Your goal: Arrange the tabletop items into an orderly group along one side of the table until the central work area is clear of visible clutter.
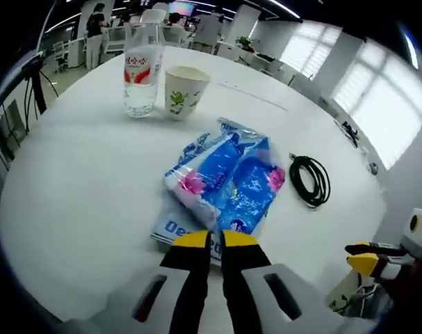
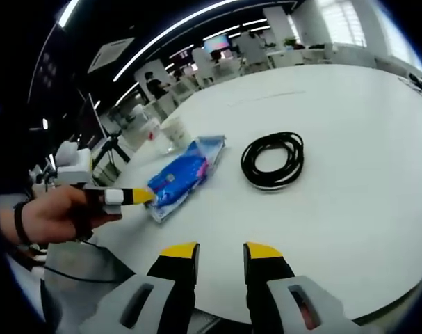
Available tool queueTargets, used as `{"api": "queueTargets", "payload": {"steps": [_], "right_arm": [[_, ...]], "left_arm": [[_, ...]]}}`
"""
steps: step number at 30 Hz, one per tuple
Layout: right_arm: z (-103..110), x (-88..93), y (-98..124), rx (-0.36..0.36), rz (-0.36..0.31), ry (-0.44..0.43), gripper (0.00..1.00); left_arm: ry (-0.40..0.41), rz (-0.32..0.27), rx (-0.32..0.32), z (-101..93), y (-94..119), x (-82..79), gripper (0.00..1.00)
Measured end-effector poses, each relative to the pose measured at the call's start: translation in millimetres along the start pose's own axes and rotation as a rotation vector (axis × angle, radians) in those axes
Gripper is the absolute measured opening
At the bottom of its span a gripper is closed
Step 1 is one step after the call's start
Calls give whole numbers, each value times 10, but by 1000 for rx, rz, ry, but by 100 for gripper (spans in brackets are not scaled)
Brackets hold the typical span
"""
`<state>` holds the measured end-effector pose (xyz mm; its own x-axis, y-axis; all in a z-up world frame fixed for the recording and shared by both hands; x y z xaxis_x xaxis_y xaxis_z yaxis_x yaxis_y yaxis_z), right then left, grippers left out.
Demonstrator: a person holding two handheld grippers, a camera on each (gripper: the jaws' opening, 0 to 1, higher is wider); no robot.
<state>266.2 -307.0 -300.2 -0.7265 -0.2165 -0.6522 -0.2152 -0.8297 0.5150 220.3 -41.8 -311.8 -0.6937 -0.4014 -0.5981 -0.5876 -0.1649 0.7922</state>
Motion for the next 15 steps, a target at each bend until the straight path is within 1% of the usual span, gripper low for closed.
{"api": "queueTargets", "payload": {"steps": [6,9,12,14,15], "right_arm": [[30,-65,-87,-16,15,19,24],[54,-91,-115,-26,11,19,24],[68,-129,-172,-38,11,18,24],[81,-150,-231,-44,12,15,25],[83,-155,-254,-44,12,13,25]], "left_arm": [[-42,-15,7,5,92,-7,0],[-57,-16,15,-5,117,4,0],[-113,-18,36,-24,138,22,0],[-124,-14,44,-30,166,49,0],[-136,-11,50,-16,142,29,0]]}}
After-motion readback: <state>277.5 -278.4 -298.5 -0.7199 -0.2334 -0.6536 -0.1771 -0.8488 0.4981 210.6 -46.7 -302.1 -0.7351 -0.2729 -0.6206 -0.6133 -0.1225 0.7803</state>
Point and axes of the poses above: the point that each gripper's makers call its tool centre point, and the gripper's own axes: y roughly backward along the fingers, z roughly to its left, x roughly out of its underside, the point moved 10 cm from there along y, roughly backward along the fingers, and after that the axes turned 15 degrees about -x, right-handed, at the moved point
